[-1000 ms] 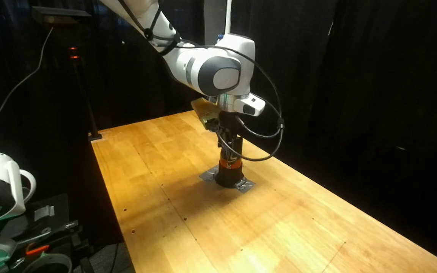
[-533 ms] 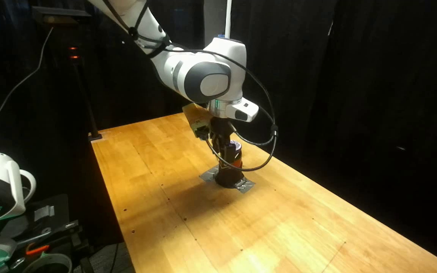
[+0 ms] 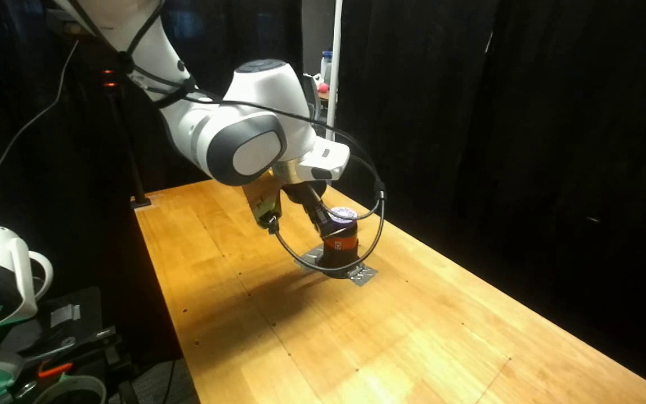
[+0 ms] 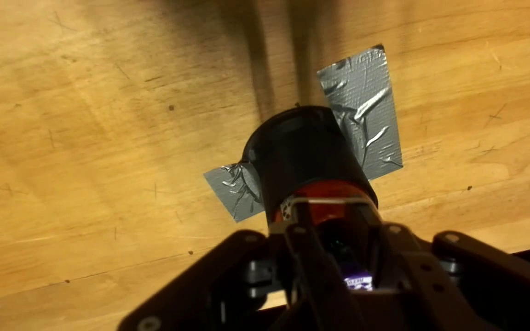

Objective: Place the elastic on the cup

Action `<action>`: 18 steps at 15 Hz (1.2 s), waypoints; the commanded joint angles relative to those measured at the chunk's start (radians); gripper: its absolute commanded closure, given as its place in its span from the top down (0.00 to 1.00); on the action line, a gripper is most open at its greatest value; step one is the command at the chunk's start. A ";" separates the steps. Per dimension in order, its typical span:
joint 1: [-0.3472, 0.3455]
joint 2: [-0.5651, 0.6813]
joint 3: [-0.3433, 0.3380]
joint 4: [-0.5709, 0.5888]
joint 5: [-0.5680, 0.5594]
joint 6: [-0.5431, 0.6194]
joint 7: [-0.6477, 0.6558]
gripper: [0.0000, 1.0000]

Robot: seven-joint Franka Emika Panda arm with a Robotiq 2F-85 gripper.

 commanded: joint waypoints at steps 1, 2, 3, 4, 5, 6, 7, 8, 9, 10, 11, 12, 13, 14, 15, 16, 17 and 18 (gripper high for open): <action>0.017 -0.073 -0.019 -0.169 -0.026 0.207 -0.002 0.06; 0.027 -0.067 -0.031 -0.196 -0.032 0.285 -0.001 0.05; 0.040 -0.061 -0.045 -0.219 -0.031 0.356 -0.007 0.02; 0.055 -0.049 -0.060 -0.238 -0.021 0.436 -0.018 0.06; 0.069 -0.036 -0.071 -0.256 -0.004 0.516 -0.032 0.07; 0.071 -0.025 -0.067 -0.274 0.006 0.592 -0.038 0.07; 0.076 -0.012 -0.069 -0.289 0.016 0.668 -0.043 0.09; 0.021 0.005 0.002 -0.300 0.074 0.747 -0.089 0.08; 0.013 0.023 0.018 -0.306 0.084 0.810 -0.087 0.08; 0.011 0.044 0.032 -0.310 0.104 0.870 -0.098 0.07; 0.006 0.064 0.047 -0.314 0.111 0.916 -0.105 0.07; 0.005 0.087 0.058 -0.314 0.120 0.962 -0.114 0.06; 0.003 0.104 0.068 -0.317 0.125 0.996 -0.120 0.06; 0.000 0.119 0.077 -0.318 0.127 1.023 -0.123 0.06; -0.002 0.133 0.084 -0.317 0.127 1.041 -0.128 0.08; -0.002 0.140 0.089 -0.317 0.130 1.043 -0.131 0.07; -0.002 0.126 0.091 -0.321 0.135 0.983 -0.142 0.10; -0.007 0.098 0.095 -0.333 0.135 0.895 -0.144 0.34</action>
